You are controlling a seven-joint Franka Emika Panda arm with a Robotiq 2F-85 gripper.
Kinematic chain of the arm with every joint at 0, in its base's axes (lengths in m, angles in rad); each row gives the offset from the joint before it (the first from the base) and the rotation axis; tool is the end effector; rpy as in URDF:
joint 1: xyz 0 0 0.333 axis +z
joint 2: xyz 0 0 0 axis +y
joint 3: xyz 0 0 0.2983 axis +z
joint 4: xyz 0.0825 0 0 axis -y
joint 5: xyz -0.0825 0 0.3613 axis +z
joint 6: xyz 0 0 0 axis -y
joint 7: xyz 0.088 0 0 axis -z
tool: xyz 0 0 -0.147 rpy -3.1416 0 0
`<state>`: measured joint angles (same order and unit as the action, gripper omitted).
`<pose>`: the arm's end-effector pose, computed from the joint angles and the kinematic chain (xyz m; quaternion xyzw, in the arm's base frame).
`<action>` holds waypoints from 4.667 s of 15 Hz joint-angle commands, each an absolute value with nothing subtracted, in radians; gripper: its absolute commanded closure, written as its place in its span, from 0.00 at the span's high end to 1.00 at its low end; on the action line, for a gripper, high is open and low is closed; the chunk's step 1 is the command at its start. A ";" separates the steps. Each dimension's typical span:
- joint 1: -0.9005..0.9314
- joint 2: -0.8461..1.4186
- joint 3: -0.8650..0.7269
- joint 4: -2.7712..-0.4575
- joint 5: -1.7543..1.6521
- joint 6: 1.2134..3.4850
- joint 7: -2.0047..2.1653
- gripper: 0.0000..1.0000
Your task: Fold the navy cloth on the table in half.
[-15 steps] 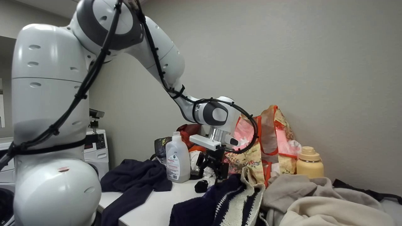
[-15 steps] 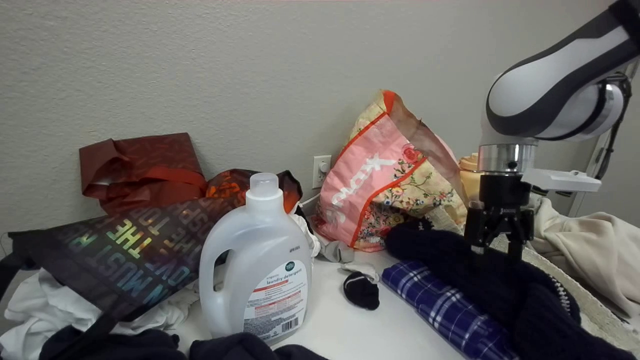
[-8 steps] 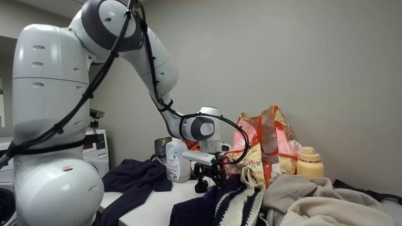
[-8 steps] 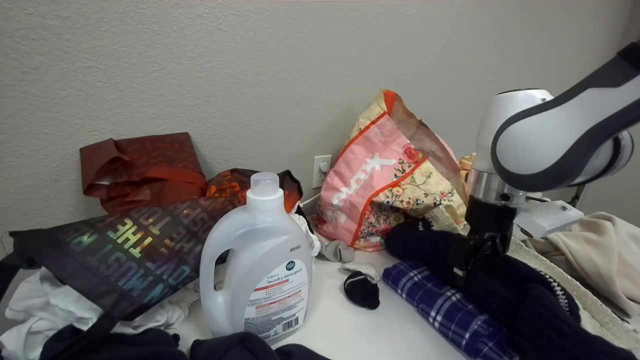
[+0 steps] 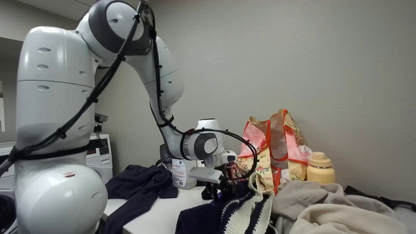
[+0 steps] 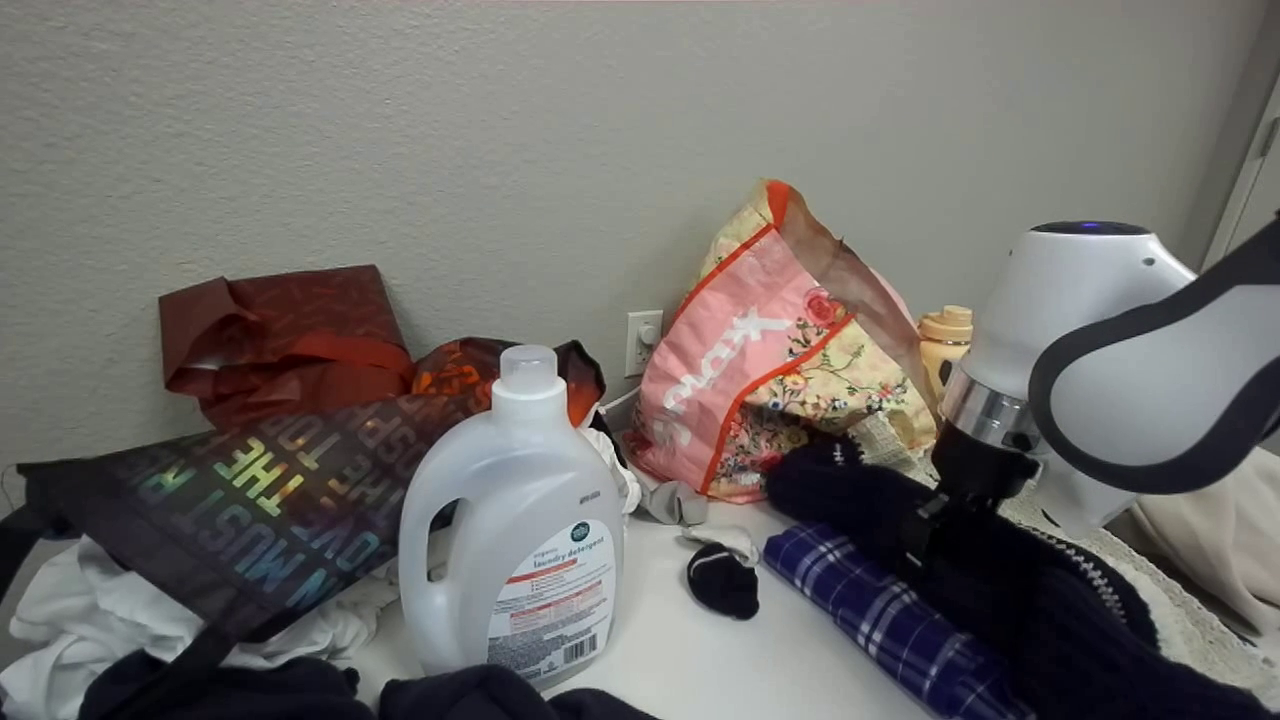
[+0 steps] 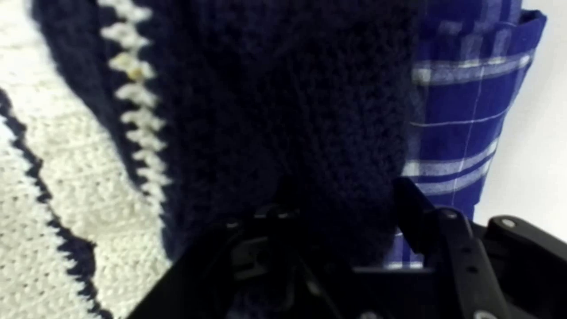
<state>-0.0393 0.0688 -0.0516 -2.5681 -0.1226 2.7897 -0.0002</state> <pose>0.4573 -0.0381 0.2166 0.9967 0.0108 0.0748 0.0306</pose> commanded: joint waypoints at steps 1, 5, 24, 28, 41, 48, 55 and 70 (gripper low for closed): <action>-0.037 0.059 -0.063 -2.584 -0.167 2.816 0.041 0.27; -0.037 0.043 -0.057 -2.566 -0.142 2.709 0.022 0.01; 0.015 -0.129 -0.016 -2.534 0.194 2.063 -0.119 0.02; 0.018 -0.123 -0.003 -2.529 0.178 2.058 -0.092 0.47; -0.080 -0.009 -0.089 -2.358 0.092 1.997 0.021 1.00; -0.081 0.156 -0.092 -2.322 0.066 2.015 0.102 1.00; -0.061 0.233 -0.078 -2.284 0.091 2.018 0.149 0.68; 0.021 0.256 -0.003 -2.245 0.215 2.159 0.306 0.50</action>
<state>0.0059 0.2338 -0.0176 -2.2750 0.1758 2.1060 0.2693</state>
